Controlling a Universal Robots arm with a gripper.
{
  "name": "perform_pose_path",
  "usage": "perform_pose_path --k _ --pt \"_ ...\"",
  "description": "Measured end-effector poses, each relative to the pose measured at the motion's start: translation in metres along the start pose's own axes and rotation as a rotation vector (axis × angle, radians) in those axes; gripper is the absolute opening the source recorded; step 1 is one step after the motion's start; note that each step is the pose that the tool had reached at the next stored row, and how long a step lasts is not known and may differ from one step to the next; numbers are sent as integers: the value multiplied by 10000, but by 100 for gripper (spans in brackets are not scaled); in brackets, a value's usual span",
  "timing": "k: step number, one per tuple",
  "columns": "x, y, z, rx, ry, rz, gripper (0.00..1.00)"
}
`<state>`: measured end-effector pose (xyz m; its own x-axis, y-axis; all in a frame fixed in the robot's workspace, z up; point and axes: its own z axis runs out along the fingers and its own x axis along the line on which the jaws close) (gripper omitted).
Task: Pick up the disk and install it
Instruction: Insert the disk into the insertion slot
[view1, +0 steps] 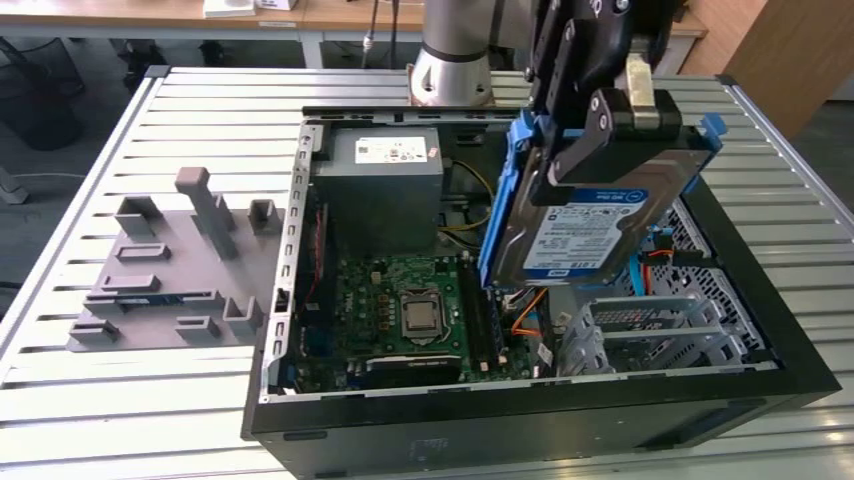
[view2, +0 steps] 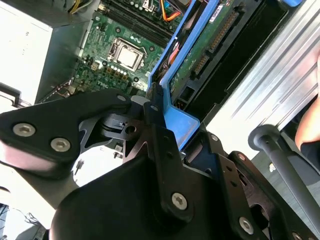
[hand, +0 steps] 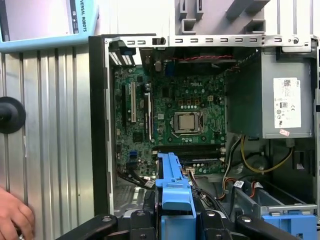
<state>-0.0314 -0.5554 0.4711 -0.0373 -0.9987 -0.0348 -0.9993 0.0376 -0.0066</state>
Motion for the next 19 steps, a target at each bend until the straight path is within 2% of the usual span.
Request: perform_pose_path --k 3,6,9,15,19 --pt "54 -6 3 1 4 0 36" --pt "78 -19 6 1 11 0 36" --pt "82 -82 8 1 13 0 36" --pt "77 -255 21 1 12 0 36" --pt "76 -323 31 1 13 -1 36"
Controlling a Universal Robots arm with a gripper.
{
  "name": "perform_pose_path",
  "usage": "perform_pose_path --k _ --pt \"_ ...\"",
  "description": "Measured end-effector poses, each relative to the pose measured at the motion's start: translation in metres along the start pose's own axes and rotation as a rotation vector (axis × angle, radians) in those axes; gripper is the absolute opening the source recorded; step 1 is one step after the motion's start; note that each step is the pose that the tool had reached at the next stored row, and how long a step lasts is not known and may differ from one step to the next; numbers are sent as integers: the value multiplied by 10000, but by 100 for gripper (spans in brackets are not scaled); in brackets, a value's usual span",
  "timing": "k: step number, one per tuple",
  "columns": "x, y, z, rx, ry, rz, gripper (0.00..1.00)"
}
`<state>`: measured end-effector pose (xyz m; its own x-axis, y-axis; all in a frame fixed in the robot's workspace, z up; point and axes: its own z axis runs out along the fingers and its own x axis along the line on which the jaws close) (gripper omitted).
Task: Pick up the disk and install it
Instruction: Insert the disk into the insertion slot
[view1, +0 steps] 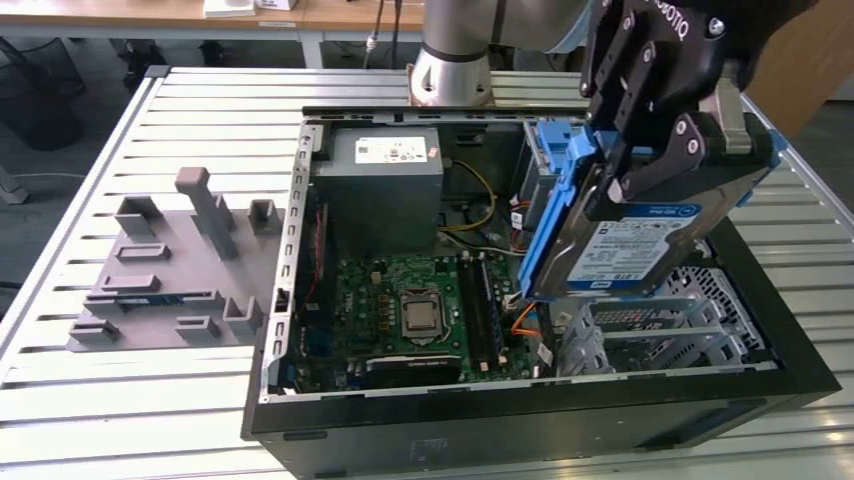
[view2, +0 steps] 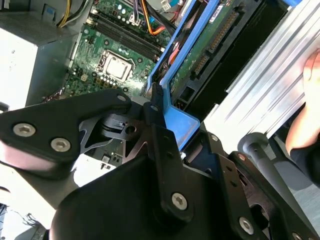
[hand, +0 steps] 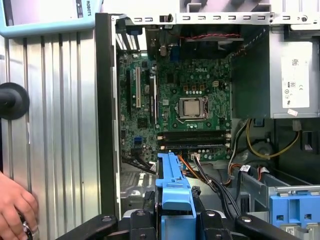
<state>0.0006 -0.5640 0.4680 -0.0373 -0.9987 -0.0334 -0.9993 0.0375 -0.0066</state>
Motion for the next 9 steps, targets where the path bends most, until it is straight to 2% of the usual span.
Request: perform_pose_path --k 6,9 --pt "46 -18 18 1 -1 -5 36" --pt "58 -72 31 1 -3 -4 36"
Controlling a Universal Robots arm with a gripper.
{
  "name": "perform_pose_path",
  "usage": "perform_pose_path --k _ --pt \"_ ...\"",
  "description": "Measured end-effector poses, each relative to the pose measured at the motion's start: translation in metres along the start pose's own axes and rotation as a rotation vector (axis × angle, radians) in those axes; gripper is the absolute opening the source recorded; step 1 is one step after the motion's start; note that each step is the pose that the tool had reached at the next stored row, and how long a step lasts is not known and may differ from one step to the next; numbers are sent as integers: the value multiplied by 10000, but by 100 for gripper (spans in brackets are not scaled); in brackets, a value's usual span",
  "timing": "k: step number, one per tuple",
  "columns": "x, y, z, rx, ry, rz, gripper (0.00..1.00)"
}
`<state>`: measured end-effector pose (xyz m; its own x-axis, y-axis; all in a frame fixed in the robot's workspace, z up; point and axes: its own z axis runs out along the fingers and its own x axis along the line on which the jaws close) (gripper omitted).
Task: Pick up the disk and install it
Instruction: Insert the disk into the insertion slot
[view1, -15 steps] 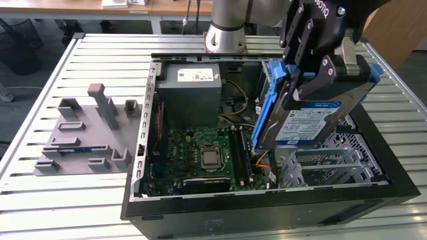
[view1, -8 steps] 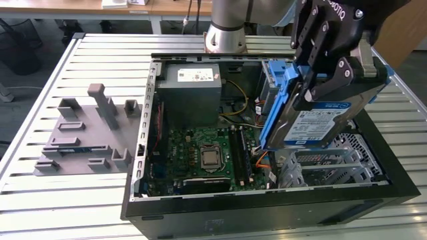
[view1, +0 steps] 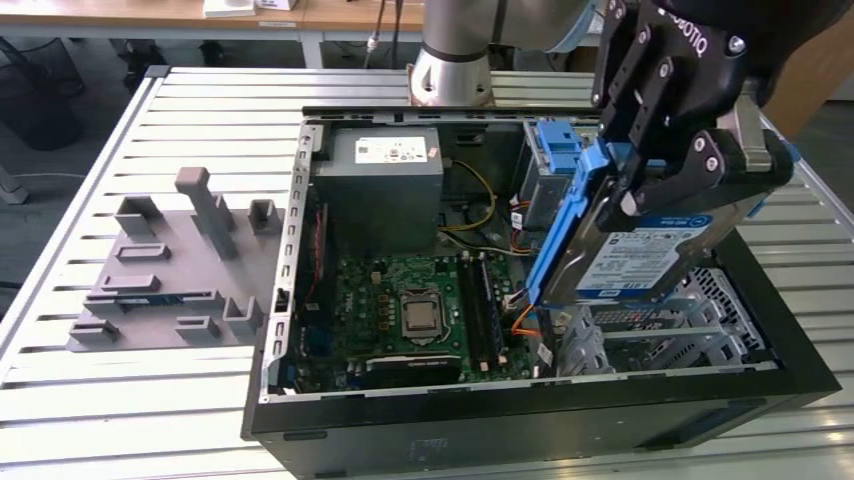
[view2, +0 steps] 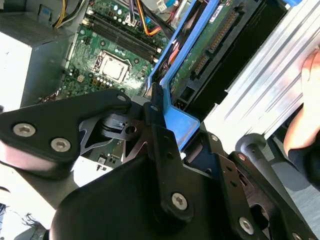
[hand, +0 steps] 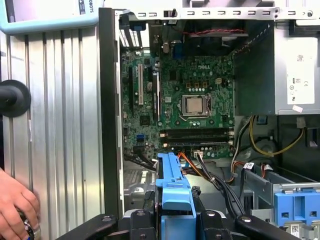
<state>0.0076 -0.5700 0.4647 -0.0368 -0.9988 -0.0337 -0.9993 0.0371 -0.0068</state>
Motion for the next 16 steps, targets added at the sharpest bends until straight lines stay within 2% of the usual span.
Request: perform_pose_path --k 12,16 --pt "0 -260 46 0 1 -1 36" --pt "0 -269 48 0 2 0 36"
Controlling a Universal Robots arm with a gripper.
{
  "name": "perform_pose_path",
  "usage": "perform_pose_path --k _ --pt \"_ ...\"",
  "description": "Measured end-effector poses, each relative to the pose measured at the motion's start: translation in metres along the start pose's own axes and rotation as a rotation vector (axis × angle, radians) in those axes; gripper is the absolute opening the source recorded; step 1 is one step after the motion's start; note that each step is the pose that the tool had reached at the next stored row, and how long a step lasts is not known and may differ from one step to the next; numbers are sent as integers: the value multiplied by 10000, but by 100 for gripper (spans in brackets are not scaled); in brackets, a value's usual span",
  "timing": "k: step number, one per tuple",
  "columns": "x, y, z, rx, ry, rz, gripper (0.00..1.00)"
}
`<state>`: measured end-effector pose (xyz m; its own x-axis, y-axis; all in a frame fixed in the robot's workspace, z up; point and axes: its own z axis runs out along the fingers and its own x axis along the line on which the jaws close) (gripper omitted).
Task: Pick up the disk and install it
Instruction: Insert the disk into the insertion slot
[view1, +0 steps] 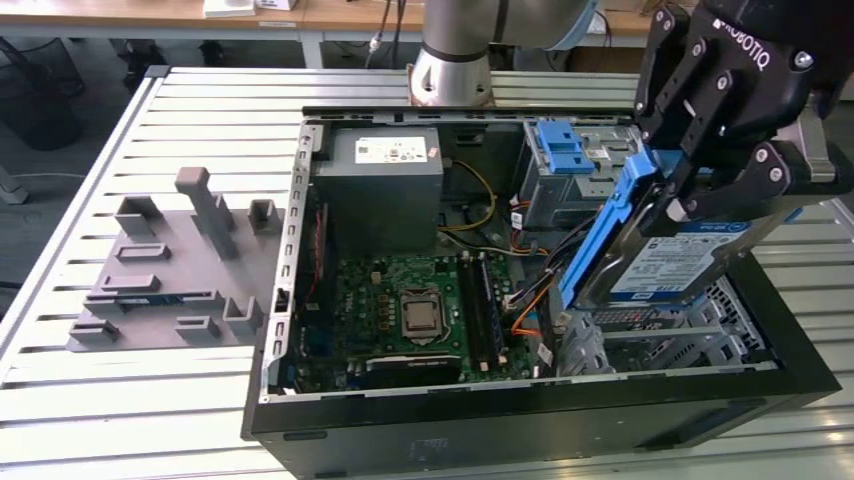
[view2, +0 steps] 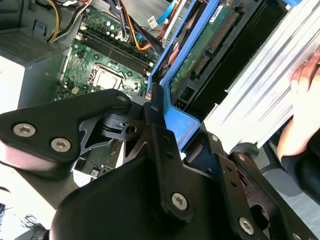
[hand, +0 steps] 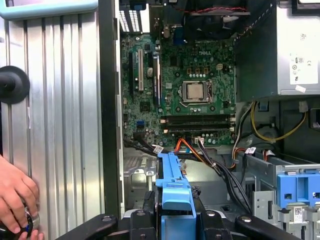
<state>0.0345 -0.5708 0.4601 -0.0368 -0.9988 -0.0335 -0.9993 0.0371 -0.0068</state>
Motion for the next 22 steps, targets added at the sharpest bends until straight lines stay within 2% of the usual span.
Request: perform_pose_path --k 5,8,11,22 --pt "3 -2 4 13 -5 -43 36" --pt "10 -2 10 110 -7 -287 36" --pt "23 -7 21 116 -7 -307 36" --pt "19 -189 70 119 -6 -221 36"
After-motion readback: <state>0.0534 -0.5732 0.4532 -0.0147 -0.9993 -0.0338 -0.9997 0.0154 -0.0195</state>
